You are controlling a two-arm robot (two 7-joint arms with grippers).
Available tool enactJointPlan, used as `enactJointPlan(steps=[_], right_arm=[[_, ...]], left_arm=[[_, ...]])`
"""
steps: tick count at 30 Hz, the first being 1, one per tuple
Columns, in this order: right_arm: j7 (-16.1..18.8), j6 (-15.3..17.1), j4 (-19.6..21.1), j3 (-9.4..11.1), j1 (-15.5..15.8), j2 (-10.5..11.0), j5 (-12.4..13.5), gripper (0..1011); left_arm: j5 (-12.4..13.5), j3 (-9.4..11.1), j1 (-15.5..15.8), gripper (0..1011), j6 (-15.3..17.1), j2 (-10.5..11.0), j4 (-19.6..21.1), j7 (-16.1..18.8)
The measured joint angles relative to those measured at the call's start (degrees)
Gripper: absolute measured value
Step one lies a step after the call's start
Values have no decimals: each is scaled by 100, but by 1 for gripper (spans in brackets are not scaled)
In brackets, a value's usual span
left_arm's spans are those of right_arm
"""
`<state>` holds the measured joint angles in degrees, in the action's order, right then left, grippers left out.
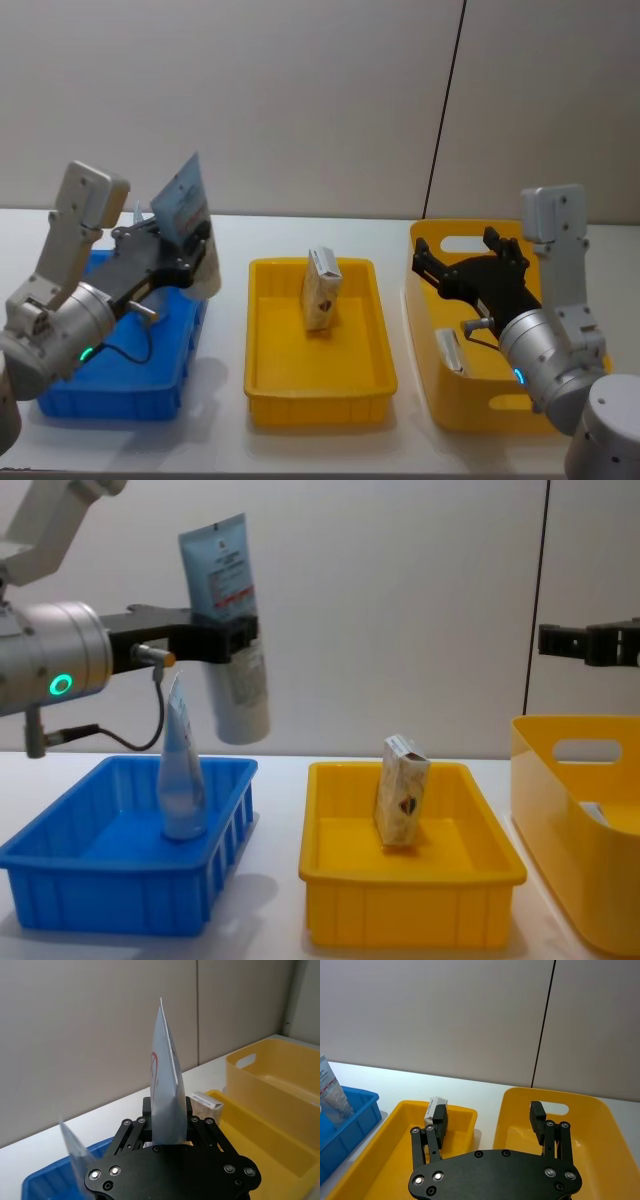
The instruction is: Bimanual collaborative sorting of washing and personal care products
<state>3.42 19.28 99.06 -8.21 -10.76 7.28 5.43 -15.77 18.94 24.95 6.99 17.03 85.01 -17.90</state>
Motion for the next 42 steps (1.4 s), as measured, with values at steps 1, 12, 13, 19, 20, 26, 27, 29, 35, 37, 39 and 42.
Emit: enactJointPlan(steps=[1,12,13,19,20,26,27,29,35,37,39,42], right_arm=[[0,0,0,0,0,0,0,1002],[0,0,0,0,0,0,0,1002],[0,0,0,0,0,0,0,1002],[0,0,0,0,0,0,0,1002],[0,0,0,0,0,0,0,1002],[0,0,0,0,0,0,0,1002],[1,0,0,0,0,-1,0,1002],[6,1,0,1,0,-1,0,1002],[91,16,13,3,4,20,12,1002],[152,25,21,-1,6,42,24,1002],[212,33,31,-6,7,65,39,1002],[382,55,50,-32,6,138,89,1002]], left_arm=[[-17,16,10,280,11,-8,8,-27],[-265,192,100,280,46,-154,39,-348],[-265,192,100,280,46,-154,39,-348],[-320,293,120,280,-44,-209,51,-450],[-321,323,124,280,-70,-216,59,-466],[-290,439,142,280,-158,-220,92,-494],[-285,448,142,280,-164,-220,94,-495],[-273,471,145,280,-181,-219,101,-498],[-231,539,154,280,-231,-217,121,-506],[-226,549,156,280,-240,-216,125,-507],[-219,564,157,280,-252,-216,129,-508],[-210,579,158,280,-263,-215,133,-511]])
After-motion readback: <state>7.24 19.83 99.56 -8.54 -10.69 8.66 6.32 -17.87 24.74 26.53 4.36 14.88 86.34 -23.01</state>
